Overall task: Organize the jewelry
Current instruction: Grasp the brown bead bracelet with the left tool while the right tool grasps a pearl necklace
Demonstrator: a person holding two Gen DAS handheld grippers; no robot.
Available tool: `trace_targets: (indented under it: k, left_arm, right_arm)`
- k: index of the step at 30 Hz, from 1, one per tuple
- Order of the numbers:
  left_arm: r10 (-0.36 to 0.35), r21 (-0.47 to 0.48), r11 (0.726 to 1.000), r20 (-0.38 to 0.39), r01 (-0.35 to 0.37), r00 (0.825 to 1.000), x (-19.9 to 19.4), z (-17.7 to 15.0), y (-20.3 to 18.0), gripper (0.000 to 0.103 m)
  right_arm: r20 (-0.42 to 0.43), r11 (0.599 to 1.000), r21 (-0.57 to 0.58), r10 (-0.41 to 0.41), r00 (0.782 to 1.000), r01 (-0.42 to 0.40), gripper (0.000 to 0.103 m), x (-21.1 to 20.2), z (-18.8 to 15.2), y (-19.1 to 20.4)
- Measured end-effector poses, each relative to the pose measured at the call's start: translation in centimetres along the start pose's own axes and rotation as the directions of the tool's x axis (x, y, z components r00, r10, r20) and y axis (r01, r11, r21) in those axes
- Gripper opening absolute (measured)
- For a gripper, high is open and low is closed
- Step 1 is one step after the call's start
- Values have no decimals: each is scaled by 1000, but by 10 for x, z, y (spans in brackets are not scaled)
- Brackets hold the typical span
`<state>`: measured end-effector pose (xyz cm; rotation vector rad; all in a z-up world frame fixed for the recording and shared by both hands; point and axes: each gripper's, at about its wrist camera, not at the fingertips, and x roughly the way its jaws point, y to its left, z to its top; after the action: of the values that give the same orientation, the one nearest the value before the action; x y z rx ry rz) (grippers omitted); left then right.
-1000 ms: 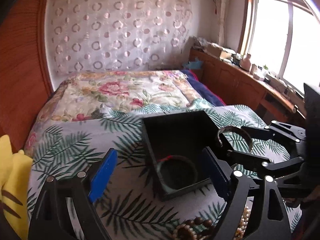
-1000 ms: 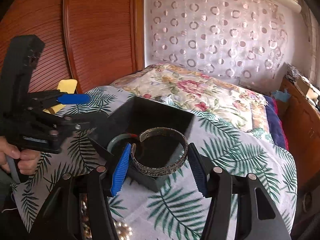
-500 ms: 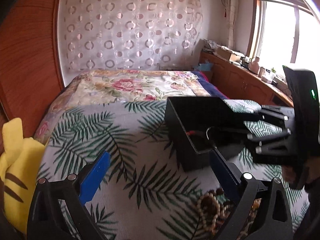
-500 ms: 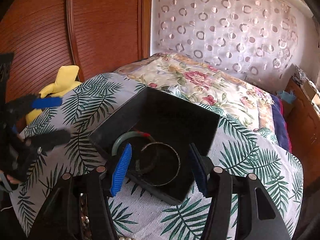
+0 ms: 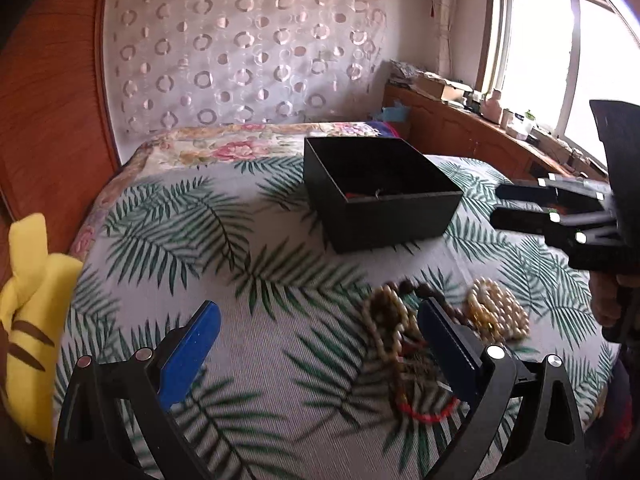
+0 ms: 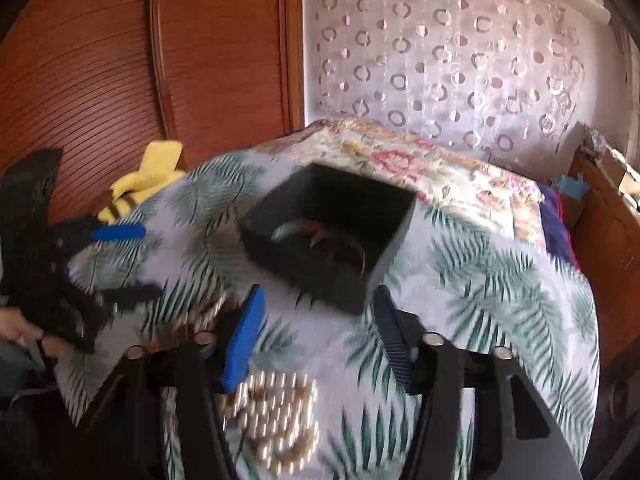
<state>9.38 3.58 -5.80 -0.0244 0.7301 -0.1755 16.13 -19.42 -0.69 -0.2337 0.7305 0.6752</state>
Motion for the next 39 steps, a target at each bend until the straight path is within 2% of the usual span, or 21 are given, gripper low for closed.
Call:
trace_targets:
  k: [7, 14, 18, 27, 29, 33, 39]
  left_arm:
    - [6, 26, 1000, -5, -6, 1000, -13, -19, -11, 95]
    - [-5, 34, 999, -13, 5, 1000, -23, -28, -16, 95]
    - [-2, 40, 999, -9, 2, 1000, -26, -30, -18, 95]
    - [-9, 38, 999, -12, 10, 1000, -28, -32, -22, 95]
    - [-13, 39, 999, -15, 13, 1000, -27, -33, -23, 95]
    - [-20, 40, 999, -20, 21, 1000, -26, -34, -26, 95]
    - [-24, 44, 999, -20, 24, 1000, -26, -34, -28, 95]
  right_arm:
    - [-79, 999, 33, -12, 997, 15, 30, -7, -51, -4]
    - [-125, 999, 42, -10, 992, 16, 24, -11, -77, -2]
    - [-128, 999, 47, -5, 992, 12, 24, -7, -75, 1]
    - [-155, 998, 6, -64, 986, 66, 24, 10, -65, 6]
    - [-154, 999, -5, -55, 987, 55, 10, 11, -64, 7]
    - [-162, 998, -32, -54, 985, 50, 8, 11, -63, 10]
    - [-85, 997, -7, -72, 994, 72, 8, -16, -58, 7]
